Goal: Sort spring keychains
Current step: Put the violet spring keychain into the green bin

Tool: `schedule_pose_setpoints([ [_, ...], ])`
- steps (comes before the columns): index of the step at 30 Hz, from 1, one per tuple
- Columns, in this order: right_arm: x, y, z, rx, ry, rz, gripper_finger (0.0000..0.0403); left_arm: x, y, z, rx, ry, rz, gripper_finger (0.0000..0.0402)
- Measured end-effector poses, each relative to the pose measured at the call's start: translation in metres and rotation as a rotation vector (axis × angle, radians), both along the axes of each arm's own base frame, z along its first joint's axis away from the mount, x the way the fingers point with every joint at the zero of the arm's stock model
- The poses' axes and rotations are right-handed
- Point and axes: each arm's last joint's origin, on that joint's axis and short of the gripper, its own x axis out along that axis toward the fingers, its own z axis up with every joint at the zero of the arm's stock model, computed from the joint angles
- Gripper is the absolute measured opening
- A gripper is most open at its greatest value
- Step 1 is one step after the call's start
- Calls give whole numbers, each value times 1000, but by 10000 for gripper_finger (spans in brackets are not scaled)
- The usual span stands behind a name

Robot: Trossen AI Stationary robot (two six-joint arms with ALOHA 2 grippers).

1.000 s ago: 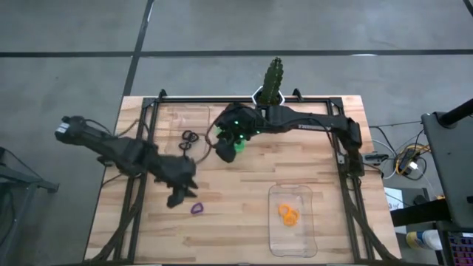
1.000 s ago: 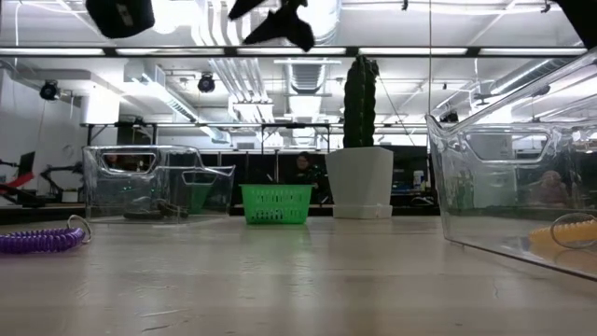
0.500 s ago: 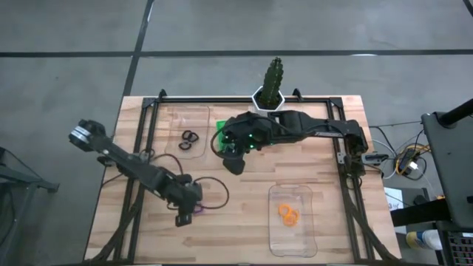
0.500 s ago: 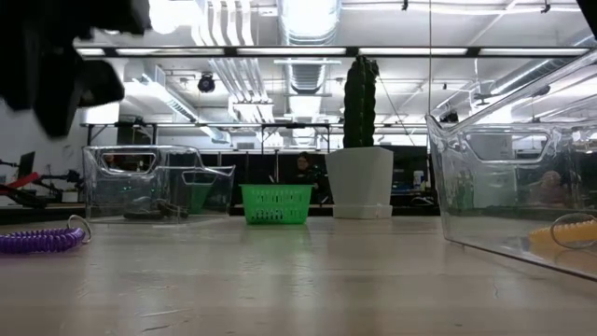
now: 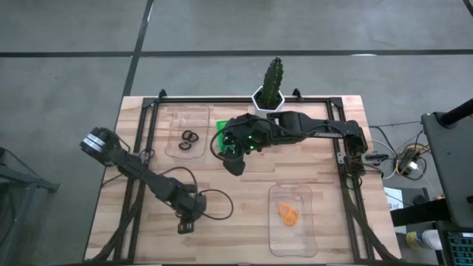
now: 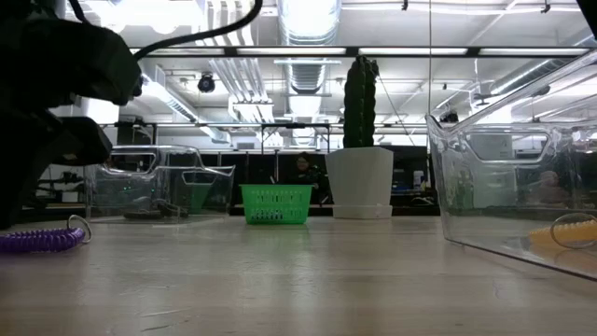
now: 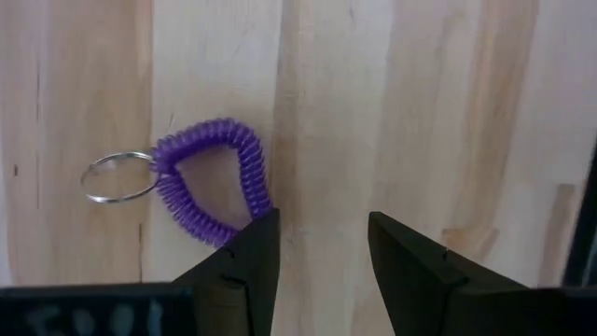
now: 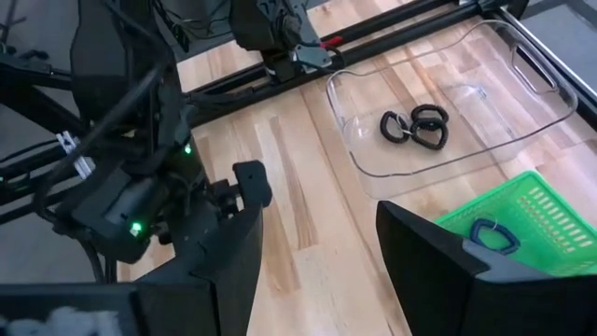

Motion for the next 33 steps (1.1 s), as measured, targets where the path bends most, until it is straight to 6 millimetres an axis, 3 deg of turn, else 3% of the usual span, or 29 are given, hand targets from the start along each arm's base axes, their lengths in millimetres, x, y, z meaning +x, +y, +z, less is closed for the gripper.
schedule_pose_setpoints([
  [9,0,0,0,2,-1,-1,203,2,0,-8,51,3,9,156],
  [21,0,-1,0,2,-3,-3,203,-3,4,18,25,-89,68,156],
  [33,1,-1,0,1,-3,-5,203,2,4,-1,112,-59,36,156],
])
